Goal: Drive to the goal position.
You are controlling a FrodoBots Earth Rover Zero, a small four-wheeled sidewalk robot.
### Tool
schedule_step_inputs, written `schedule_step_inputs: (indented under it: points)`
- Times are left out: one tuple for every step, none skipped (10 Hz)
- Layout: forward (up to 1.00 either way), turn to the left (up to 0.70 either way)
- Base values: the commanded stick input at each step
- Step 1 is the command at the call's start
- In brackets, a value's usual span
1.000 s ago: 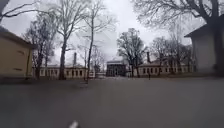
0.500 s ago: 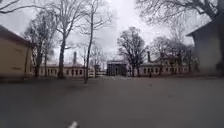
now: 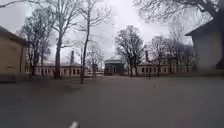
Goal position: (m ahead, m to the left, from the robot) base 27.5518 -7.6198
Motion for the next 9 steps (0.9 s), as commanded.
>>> schedule_step_inputs:
  points:
    - [1.00, 0.00]
    - [1.00, 0.00]
    - [1.00, 0.00]
    - [1.00, 0.00]
    - [1.00, 0.00]
    - [1.00, 0.00]
    - [1.00, 0.00]
    - [1.00, 0.00]
    - [1.00, 0.00]
